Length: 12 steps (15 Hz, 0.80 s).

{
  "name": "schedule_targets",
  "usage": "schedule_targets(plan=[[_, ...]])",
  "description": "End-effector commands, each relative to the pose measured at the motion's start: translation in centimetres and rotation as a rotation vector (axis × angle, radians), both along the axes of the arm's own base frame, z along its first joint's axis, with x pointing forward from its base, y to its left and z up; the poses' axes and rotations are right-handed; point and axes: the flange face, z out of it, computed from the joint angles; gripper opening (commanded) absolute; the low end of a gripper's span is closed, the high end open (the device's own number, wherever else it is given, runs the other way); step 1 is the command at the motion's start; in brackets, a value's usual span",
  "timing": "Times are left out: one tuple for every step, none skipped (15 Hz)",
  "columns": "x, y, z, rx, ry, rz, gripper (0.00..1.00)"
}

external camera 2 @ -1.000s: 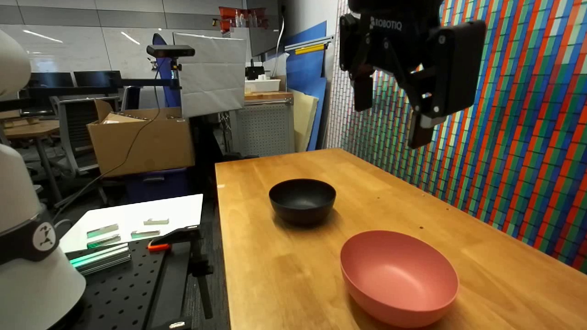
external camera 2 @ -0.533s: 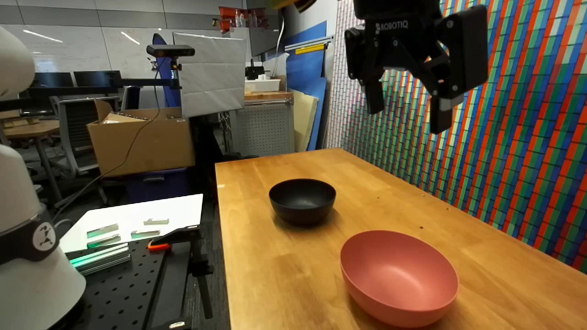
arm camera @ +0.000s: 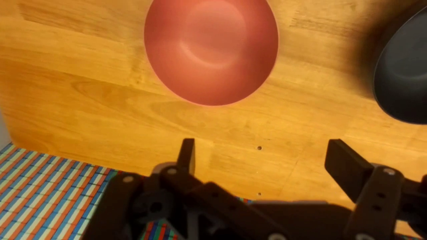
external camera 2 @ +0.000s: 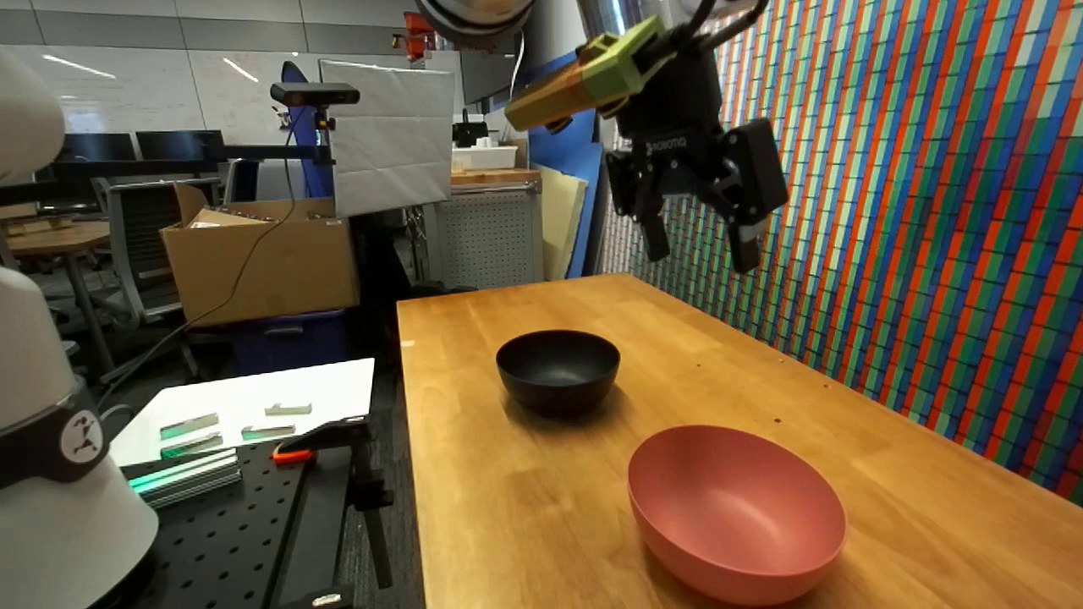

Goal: Move the light red bowl and put it on the black bowl

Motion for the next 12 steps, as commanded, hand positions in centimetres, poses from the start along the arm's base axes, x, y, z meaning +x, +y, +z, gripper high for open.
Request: schedule_targets(plan=[[0.7, 1.4, -4.4, -0.050, 0.060, -0.022, 1.00], [0.7, 1.6, -5.6, -0.067, 0.082, -0.029, 1.00], [0.7, 1.6, -6.9, -0.081, 0.104, -0.033, 1.00], [0.8, 1.7, -8.0, -0.093, 0.125, -0.032, 1.00], [0.8, 1.8, -9.2, -0.104, 0.136, -0.033, 1.00], [0.9, 2.0, -10.2, -0.114, 0.150, -0.030, 1.00], [0.9, 2.1, -11.4, -0.119, 0.166, -0.027, 1.00], [0.9, 2.2, -12.8, -0.121, 0.181, -0.021, 1.00], [1.0, 2.4, -13.9, -0.125, 0.197, -0.016, 1.00], [0.9, 2.5, -15.1, -0.131, 0.213, -0.012, 1.00], [1.0, 2.6, -16.1, -0.136, 0.226, -0.007, 1.00], [1.0, 2.7, -17.3, -0.139, 0.241, -0.002, 1.00]])
